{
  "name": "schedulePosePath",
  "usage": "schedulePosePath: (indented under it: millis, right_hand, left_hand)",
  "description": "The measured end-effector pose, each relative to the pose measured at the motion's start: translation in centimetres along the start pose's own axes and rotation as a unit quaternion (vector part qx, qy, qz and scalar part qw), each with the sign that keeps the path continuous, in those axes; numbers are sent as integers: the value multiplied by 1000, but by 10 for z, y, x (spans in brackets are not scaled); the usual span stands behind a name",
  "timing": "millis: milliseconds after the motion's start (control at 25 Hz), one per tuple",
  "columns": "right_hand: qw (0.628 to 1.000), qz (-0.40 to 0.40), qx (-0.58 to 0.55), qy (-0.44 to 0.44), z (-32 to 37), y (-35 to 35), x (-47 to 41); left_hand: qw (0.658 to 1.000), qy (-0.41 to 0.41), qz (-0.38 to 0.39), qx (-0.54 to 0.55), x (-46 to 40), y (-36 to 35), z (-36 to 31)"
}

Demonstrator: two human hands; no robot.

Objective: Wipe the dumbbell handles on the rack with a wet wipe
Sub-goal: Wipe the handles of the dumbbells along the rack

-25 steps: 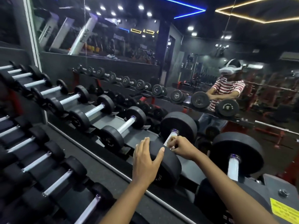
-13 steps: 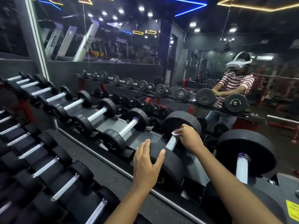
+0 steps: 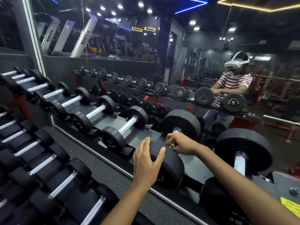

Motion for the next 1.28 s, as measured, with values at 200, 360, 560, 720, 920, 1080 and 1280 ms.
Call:
schedulePosePath:
  millis: [200, 360, 560, 720, 920, 1080, 1280]
  right_hand:
    - [998, 58, 16, -20, 5, -1, -22]
    - [986, 121, 100, -63, -4, -1, -39]
    - [953, 81, 258, -138, -18, 4, -50]
    - [936, 39, 317, -149, -26, -2, -52]
    - [980, 78, 148, -110, -14, -1, -41]
    - [997, 41, 4, -59, 2, 0, -12]
    - [997, -62, -25, -45, 1, -2, 10]
  left_hand:
    - [1000, -2, 5, -6, 0, 1, 0]
    - [1000, -9, 3, -11, 0, 2, 1]
    - [1000, -8, -10, -12, -1, -1, 4]
    - [1000, -16, -12, -17, 0, 0, 3]
    - [1000, -14, -7, -21, -1, -1, 4]
    - [1000, -12, -5, -20, 0, -1, 3]
    - [1000, -11, 2, -19, 1, 1, 2]
Point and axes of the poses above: each hand's wrist, its own x-axis away from the middle knuckle, its own y-axis out of the back of the hand, z = x × y, the point moved 2 cm from there along -x, towards the middle knuckle, and after that the axes turned 5 degrees about y, right-handed, at the moved point
